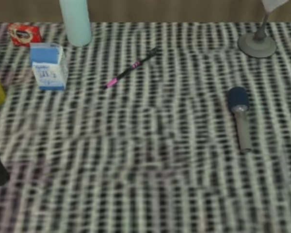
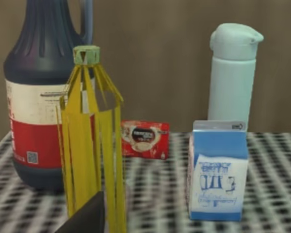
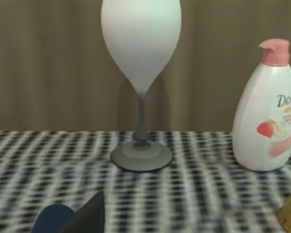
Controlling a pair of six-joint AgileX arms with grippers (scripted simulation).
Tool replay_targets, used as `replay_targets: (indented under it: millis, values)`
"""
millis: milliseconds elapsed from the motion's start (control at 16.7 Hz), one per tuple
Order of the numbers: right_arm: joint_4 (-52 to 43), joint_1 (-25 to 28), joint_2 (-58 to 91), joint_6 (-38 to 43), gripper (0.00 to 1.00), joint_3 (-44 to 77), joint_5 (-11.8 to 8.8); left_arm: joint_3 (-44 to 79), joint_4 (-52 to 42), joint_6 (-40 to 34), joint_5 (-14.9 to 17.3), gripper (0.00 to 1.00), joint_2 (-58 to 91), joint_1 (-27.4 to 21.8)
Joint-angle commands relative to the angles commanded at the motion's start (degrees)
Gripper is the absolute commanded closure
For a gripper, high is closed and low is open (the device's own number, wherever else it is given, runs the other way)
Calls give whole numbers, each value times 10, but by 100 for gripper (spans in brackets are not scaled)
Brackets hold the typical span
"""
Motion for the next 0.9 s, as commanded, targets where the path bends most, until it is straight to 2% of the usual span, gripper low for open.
replay_targets:
  millis: [240,420,900]
  values:
    - [-12,6,18,4,0,14,0,0,0,0,0,0,0,0]
    - [-55,24,89,20,0,69,3,0,0,0,0,0,0,0]
    - [-254,102,463,112,0,351,29,0,0,0,0,0,0,0]
